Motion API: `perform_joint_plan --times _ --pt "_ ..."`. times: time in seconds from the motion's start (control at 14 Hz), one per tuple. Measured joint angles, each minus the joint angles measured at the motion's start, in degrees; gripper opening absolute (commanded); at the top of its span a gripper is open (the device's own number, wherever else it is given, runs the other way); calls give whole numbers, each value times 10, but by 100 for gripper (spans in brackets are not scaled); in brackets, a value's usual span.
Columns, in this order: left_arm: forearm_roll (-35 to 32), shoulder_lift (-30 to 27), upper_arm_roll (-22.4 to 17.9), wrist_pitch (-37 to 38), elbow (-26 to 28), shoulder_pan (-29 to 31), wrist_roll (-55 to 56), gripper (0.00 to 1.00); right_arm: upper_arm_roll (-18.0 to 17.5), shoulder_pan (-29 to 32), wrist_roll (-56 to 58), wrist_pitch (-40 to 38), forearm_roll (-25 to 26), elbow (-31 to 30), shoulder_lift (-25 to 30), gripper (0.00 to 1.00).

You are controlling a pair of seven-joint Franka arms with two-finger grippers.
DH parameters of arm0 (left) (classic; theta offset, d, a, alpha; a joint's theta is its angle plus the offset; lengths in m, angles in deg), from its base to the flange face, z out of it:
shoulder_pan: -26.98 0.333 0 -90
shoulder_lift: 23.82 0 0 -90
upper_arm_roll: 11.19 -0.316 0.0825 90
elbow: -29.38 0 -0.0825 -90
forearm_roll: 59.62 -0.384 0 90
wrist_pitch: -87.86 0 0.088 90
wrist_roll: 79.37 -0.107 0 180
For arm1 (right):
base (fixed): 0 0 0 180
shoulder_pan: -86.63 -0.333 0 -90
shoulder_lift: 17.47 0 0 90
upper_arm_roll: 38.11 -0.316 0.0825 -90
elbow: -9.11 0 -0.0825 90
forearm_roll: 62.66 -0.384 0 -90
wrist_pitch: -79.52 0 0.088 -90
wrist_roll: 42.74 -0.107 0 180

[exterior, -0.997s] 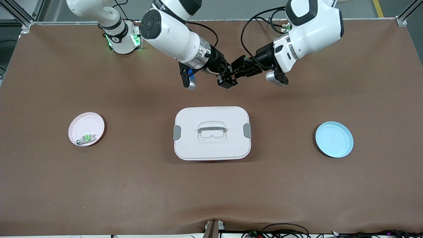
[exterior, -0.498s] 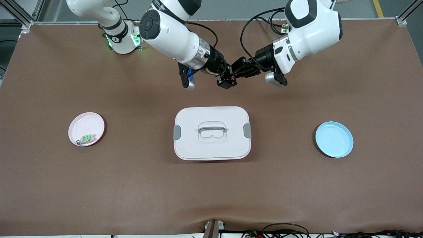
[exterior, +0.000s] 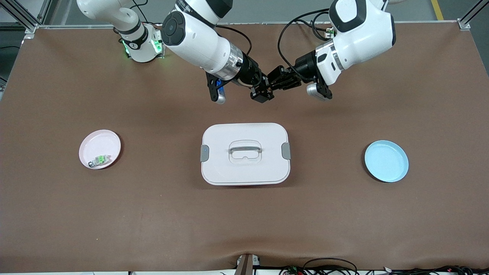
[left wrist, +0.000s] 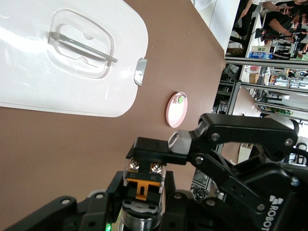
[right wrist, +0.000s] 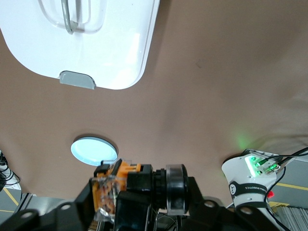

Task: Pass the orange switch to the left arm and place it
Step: 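Close the left gripper on the switch held by the right gripper, then open the right gripper and pull the left gripper away with the switch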

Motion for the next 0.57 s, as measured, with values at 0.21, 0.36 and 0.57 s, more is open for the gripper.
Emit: perform_joint_plan --times 0.21,0.36,0.57 --pt "0 0 0 -1 0 0 0 0 0 0 0 0 0 2 0 100" --pt "-10 0 0 -2 0 2 0 0 2 0 0 0 0 3 0 100" --pt "-45 0 0 -2 0 17 0 0 5 1 0 0 0 5 0 100"
